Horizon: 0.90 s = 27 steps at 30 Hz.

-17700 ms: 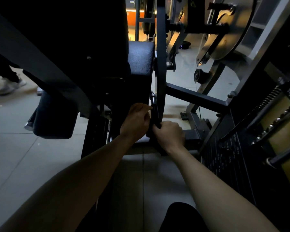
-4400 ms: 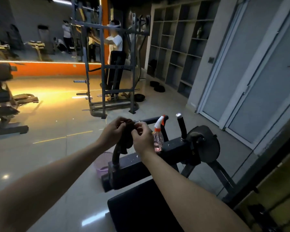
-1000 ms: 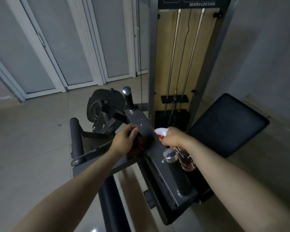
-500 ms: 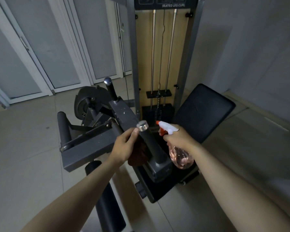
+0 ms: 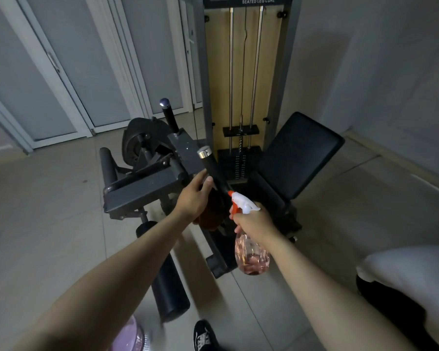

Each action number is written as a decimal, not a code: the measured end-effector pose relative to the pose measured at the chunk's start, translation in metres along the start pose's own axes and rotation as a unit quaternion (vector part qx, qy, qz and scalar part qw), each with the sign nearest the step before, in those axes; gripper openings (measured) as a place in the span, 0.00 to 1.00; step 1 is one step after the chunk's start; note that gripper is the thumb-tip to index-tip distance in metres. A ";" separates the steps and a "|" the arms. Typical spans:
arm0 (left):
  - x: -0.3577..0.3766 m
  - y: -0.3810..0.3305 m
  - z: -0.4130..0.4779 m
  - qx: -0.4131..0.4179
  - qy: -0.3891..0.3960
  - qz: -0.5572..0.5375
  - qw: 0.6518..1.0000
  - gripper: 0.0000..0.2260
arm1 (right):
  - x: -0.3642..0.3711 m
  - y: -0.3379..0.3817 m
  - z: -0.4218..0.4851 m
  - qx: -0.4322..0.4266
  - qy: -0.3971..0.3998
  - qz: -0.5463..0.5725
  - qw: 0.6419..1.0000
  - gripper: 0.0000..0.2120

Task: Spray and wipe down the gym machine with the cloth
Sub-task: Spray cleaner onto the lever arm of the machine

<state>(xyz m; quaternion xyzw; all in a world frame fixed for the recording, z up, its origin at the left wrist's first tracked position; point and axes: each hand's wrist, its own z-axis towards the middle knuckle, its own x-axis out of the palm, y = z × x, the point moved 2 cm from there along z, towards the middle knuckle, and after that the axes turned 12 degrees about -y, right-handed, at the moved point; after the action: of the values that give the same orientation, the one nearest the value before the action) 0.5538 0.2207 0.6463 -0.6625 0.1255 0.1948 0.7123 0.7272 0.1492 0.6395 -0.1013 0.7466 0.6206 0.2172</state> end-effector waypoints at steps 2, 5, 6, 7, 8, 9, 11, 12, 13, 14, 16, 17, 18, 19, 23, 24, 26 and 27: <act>-0.002 0.000 -0.007 -0.002 0.008 -0.006 1.000 0.24 | 0.004 -0.001 -0.003 0.028 -0.025 0.003 0.999 0.25; -0.006 0.003 -0.015 -0.002 0.014 -0.014 1.000 0.22 | 0.009 -0.006 -0.009 0.028 -0.035 -0.003 0.999 0.30; -0.007 0.005 -0.017 0.002 0.015 -0.013 1.000 0.22 | 0.011 -0.008 -0.011 0.032 -0.041 -0.006 0.999 0.31; -0.008 0.009 -0.020 0.004 0.016 -0.012 1.000 0.22 | 0.012 -0.011 -0.013 0.036 -0.047 -0.009 0.998 0.31; -0.010 0.013 -0.023 0.005 0.018 -0.012 1.000 0.21 | 0.015 -0.012 -0.014 0.040 -0.050 -0.011 0.998 0.30; -0.012 0.018 -0.025 0.005 0.019 -0.013 1.000 0.21 | 0.019 -0.013 -0.016 0.041 -0.050 -0.014 0.998 0.30; -0.020 0.028 -0.029 -0.003 0.018 -0.014 1.000 0.20 | 0.032 -0.010 -0.018 0.036 -0.045 -0.011 0.998 0.29; -0.026 0.035 -0.030 -0.008 0.012 -0.013 1.000 0.19 | 0.041 -0.006 -0.018 0.030 -0.038 -0.009 0.999 0.29; -0.034 0.042 -0.031 -0.012 0.001 -0.013 1.000 0.18 | 0.053 -0.001 -0.018 0.023 -0.026 -0.008 0.999 0.30; -0.042 0.048 -0.033 -0.016 -0.012 -0.012 1.000 0.18 | 0.064 0.004 -0.019 0.018 -0.007 -0.005 1.000 0.31; -0.063 0.062 -0.034 -0.029 -0.043 -0.007 0.999 0.19 | 0.092 0.018 -0.018 0.009 0.036 0.000 0.999 0.33; -0.076 0.071 -0.033 -0.040 -0.059 -0.003 0.997 0.19 | 0.108 0.026 -0.016 0.005 0.053 -0.003 0.999 0.33; -0.089 0.079 -0.031 -0.053 -0.074 0.001 0.996 0.19 | 0.124 0.035 -0.012 0.006 0.067 -0.008 0.998 0.33; -0.104 0.088 -0.029 -0.066 -0.087 0.006 0.994 0.19 | 0.142 0.046 -0.008 0.001 0.078 -0.012 0.997 0.33; -0.162 0.121 -0.020 -0.103 -0.101 0.041 0.989 0.19 | 0.216 0.082 0.008 0.006 0.110 -0.035 0.993 0.33; -0.175 0.128 -0.018 -0.115 -0.102 0.043 0.987 0.19 | 0.232 0.089 0.012 0.012 0.122 -0.038 0.992 0.33; -0.199 0.145 -0.011 -0.135 -0.102 0.052 0.984 0.18 | 0.262 0.099 0.021 0.029 0.131 -0.039 0.990 0.32; -0.208 0.153 -0.008 -0.142 -0.101 0.058 0.983 0.18 | 0.273 0.103 0.025 0.036 0.127 -0.039 0.990 0.31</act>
<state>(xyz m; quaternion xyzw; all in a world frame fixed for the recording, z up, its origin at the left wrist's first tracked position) 0.3010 0.1966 0.5999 -0.7253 0.0623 0.3173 0.6077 0.4469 0.2273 0.6037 -0.2005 0.7854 0.5665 0.1483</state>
